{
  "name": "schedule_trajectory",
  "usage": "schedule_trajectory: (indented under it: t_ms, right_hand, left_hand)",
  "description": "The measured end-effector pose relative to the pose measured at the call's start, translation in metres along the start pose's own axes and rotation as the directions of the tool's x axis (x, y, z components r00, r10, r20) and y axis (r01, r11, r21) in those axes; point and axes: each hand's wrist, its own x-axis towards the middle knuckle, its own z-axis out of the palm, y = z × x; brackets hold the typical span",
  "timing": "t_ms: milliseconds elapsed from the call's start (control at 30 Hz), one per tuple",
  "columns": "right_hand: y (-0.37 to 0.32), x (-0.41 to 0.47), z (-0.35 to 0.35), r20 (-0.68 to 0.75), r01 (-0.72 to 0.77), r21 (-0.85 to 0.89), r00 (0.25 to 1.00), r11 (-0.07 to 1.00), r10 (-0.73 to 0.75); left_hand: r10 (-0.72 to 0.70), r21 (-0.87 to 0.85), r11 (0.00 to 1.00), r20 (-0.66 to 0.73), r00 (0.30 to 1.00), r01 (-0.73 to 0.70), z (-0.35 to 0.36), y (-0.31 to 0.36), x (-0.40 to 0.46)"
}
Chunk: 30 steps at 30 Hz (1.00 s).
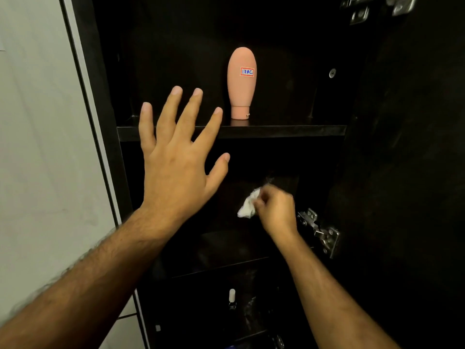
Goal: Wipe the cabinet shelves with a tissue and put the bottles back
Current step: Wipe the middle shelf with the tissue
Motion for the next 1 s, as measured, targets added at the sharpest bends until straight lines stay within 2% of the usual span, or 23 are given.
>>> schedule_trajectory:
  t_ms: [133,200,233,333,467,567,633,733,833,900,1000]
  right_hand:
    - [-0.038,0.064,-0.034,-0.270,0.060,0.238,0.963,0.970,0.007]
    - [-0.047,0.075,-0.040,-0.336,0.114,0.389,0.942,0.914,0.025]
    - [-0.048,0.074,-0.039,-0.347,0.124,0.396,0.938,0.910,0.023]
    - [-0.027,0.058,-0.030,-0.333,0.086,0.299,0.943,0.950,0.019]
    - [0.009,0.014,-0.012,-0.211,0.013,0.215,0.977,0.977,0.033]
    - [0.028,-0.014,0.006,-0.006,-0.169,0.041,0.986,0.985,0.169]
    - [0.028,-0.015,0.008,0.040,-0.241,-0.004,0.970,0.971,0.241]
    - [0.009,0.002,-0.006,-0.028,-0.212,0.083,0.976,0.974,0.215]
    - [-0.014,0.032,-0.028,-0.209,-0.110,0.173,0.967,0.979,0.145]
    - [-0.028,0.051,-0.039,-0.329,-0.057,0.140,0.939,0.988,0.101]
    - [-0.041,0.062,-0.041,-0.424,0.070,0.014,0.904,0.997,-0.058]
  left_hand:
    - [-0.006,-0.001,1.000,0.013,1.000,0.006,-0.003,0.002,0.000]
    - [-0.007,-0.008,1.000,0.013,1.000,0.007,-0.003,0.004,0.002]
    - [-0.001,-0.015,1.000,0.012,1.000,0.001,-0.004,0.006,0.003]
    - [0.018,-0.048,0.999,-0.012,1.000,-0.018,-0.005,0.013,0.013]
    - [0.024,-0.091,0.995,-0.052,0.998,-0.029,-0.004,0.025,0.027]
    - [0.037,-0.097,0.994,-0.047,0.998,-0.041,-0.002,0.033,0.032]
    - [0.037,-0.095,0.995,-0.028,0.999,-0.040,0.000,0.036,0.032]
    - [0.039,-0.054,0.998,0.024,0.999,-0.038,0.005,0.040,0.025]
    - [0.040,0.000,0.999,0.052,0.998,-0.040,0.008,0.042,0.019]
    - [0.039,0.014,0.999,0.056,0.998,-0.040,0.009,0.042,0.019]
    - [0.034,0.017,0.999,0.057,0.998,-0.035,0.011,0.043,0.018]
